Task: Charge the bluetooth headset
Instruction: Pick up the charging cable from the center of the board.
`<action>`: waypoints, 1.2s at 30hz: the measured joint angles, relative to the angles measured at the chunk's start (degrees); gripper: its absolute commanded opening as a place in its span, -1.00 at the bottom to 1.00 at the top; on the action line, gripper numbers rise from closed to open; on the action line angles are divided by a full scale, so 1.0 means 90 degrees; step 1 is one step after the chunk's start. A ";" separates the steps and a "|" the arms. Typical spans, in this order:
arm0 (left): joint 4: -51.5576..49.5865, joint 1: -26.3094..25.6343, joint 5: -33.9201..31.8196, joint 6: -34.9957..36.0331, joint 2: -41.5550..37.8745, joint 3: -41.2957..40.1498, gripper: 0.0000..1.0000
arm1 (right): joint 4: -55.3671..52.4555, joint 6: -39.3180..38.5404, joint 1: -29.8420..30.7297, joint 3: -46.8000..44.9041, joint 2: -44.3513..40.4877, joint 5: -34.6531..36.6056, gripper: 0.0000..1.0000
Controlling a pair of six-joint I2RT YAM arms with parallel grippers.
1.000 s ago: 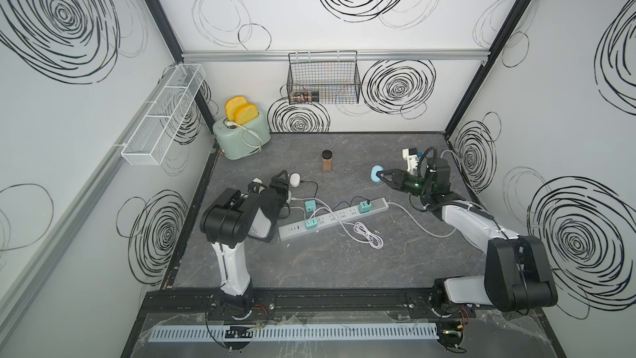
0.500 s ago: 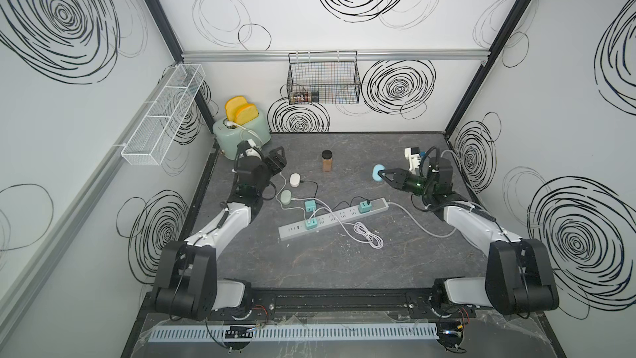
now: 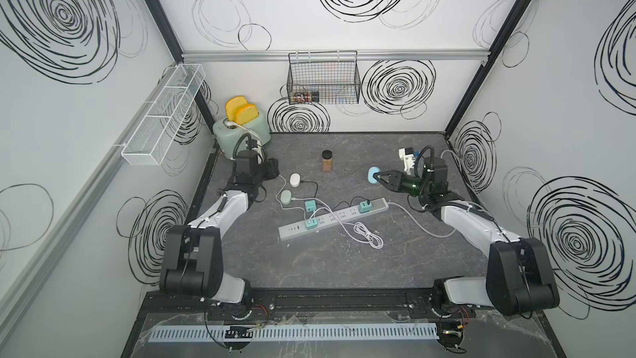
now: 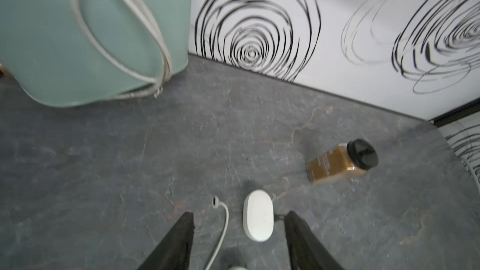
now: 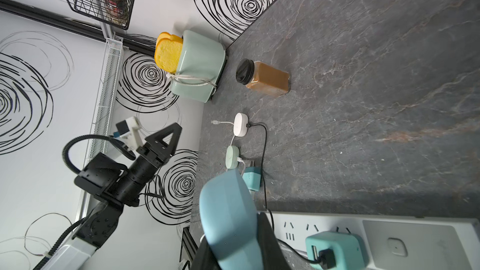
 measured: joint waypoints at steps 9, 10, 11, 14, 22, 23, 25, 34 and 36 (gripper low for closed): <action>0.0933 -0.0034 0.0464 -0.1280 0.0658 -0.0738 -0.02 | -0.0117 -0.0046 0.0000 0.0000 0.0000 0.0000 -0.42; 0.1112 -0.0029 0.0517 -0.1455 0.0775 -0.0797 -0.03 | -0.0121 -0.0051 0.0000 0.0000 0.0000 0.0000 -0.42; 0.1253 -0.0012 0.0571 -0.1571 0.0877 -0.0833 -0.07 | -0.0134 -0.0066 0.0000 0.0002 0.0000 0.0000 -0.42; 0.1610 0.0000 0.0634 -0.1892 0.1188 -0.0901 -0.17 | -0.0214 -0.0092 -0.0002 0.0036 0.0000 0.0002 -0.42; 0.2858 0.0049 0.0624 -0.2310 0.1523 -0.1052 -0.19 | -0.0304 -0.0114 -0.0078 0.0121 -0.0070 0.0000 -0.41; 0.2943 0.0061 0.0617 -0.2336 0.1559 -0.1049 -0.20 | -0.0318 -0.0114 -0.0087 0.0134 -0.0078 0.0000 -0.41; 0.3077 0.0097 0.0583 -0.2409 0.1637 -0.1039 -0.21 | -0.0340 -0.0112 -0.0109 0.0146 -0.0097 -0.0002 -0.41; 0.3160 0.0185 0.0386 -0.2662 0.1902 -0.0969 -0.06 | -0.0342 -0.0075 -0.0214 0.0189 -0.0131 -0.0049 -0.41; 0.3337 0.0192 0.0401 -0.2759 0.2062 -0.0930 -0.10 | -0.0342 -0.0068 -0.0216 0.0189 -0.0131 -0.0051 -0.41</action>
